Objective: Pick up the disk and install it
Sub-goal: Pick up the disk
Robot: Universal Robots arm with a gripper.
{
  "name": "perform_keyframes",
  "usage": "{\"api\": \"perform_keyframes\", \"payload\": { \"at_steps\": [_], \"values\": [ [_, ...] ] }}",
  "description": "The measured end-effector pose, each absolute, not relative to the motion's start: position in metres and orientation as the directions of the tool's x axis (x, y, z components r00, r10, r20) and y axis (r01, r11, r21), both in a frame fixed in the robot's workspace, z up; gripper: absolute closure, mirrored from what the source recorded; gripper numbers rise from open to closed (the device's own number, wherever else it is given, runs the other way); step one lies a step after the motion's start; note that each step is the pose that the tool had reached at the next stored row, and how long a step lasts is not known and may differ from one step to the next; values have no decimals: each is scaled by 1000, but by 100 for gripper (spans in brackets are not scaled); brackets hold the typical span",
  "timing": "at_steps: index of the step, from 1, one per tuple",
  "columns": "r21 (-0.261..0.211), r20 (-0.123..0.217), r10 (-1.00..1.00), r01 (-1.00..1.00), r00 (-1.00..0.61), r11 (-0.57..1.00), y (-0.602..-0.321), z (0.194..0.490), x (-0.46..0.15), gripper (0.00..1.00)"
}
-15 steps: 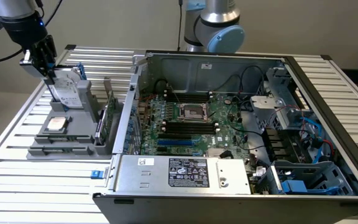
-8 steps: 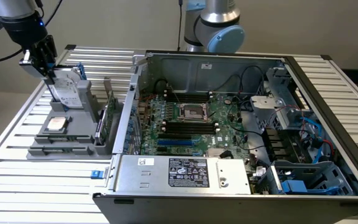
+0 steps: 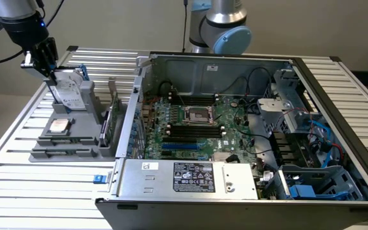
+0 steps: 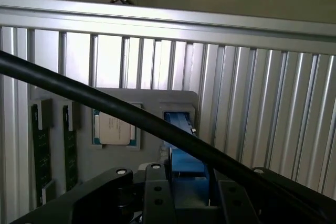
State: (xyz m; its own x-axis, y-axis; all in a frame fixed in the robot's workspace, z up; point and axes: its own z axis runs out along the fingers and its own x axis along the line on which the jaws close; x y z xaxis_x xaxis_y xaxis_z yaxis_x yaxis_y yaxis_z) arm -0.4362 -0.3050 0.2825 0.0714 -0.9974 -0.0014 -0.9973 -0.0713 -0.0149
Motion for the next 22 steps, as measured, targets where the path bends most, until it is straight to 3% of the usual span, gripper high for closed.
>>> {"api": "perform_keyframes", "payload": {
  "at_steps": [22],
  "values": [
    [-15, -10, -999, -999, 40, -40, -311, 282, -436, 67]
  ]
}}
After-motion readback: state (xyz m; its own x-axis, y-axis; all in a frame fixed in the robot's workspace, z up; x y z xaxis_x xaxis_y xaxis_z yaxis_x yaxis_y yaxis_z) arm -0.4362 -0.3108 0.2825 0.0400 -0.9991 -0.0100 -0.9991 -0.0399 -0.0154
